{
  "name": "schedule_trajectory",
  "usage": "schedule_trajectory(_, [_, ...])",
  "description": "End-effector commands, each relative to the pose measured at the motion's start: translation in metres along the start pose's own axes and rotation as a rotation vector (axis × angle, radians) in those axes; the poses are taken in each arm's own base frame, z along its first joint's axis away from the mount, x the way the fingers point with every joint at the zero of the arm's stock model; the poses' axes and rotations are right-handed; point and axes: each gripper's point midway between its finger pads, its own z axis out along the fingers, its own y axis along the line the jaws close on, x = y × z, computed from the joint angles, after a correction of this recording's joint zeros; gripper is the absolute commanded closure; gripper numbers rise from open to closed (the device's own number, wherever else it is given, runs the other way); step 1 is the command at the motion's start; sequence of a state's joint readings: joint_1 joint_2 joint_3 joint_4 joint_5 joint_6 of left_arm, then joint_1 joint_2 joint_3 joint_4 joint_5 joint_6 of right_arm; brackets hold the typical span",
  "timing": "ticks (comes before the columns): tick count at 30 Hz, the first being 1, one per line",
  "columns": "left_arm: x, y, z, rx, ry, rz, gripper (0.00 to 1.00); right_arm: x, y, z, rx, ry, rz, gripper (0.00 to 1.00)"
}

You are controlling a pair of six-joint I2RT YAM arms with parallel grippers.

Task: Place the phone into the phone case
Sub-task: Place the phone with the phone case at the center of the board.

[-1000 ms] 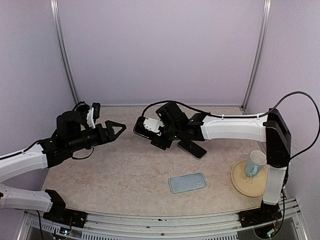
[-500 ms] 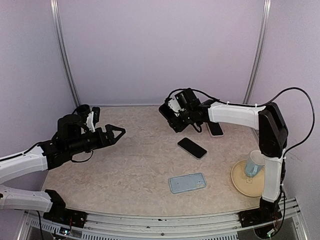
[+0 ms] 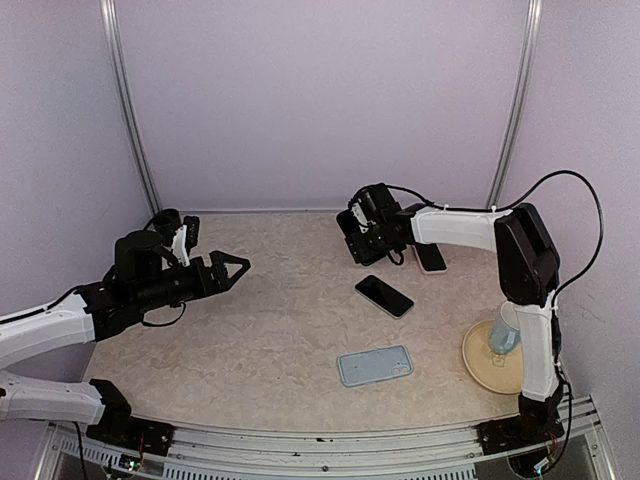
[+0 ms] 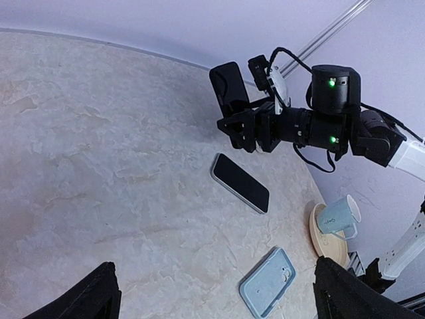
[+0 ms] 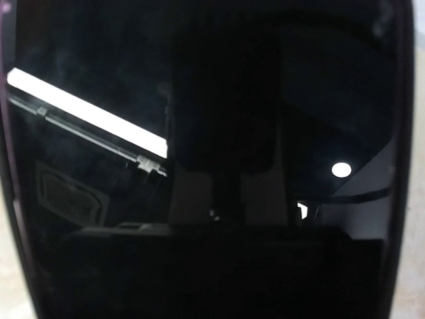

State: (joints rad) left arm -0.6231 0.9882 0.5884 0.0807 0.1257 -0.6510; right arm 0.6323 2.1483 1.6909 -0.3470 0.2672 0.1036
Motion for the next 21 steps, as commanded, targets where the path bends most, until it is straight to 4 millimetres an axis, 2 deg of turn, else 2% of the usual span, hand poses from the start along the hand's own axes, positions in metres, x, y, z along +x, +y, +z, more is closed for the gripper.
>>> schedule_trajectory(1, [0.001, 0.003, -0.002, -0.002, -0.008, -0.007, 0.01, -0.033, -0.026, 0.004, 0.051, -0.100, 0.131, 0.53])
schedule_trajectory(15, [0.000, 0.003, 0.000, -0.006, -0.005, -0.007, 0.01, -0.015, -0.056, 0.043, 0.078, -0.066, 0.287, 0.51])
schedule_trajectory(21, [-0.001, 0.004, -0.001, -0.012, -0.009, -0.009, 0.01, -0.011, -0.059, 0.051, 0.078, -0.059, 0.326, 0.50])
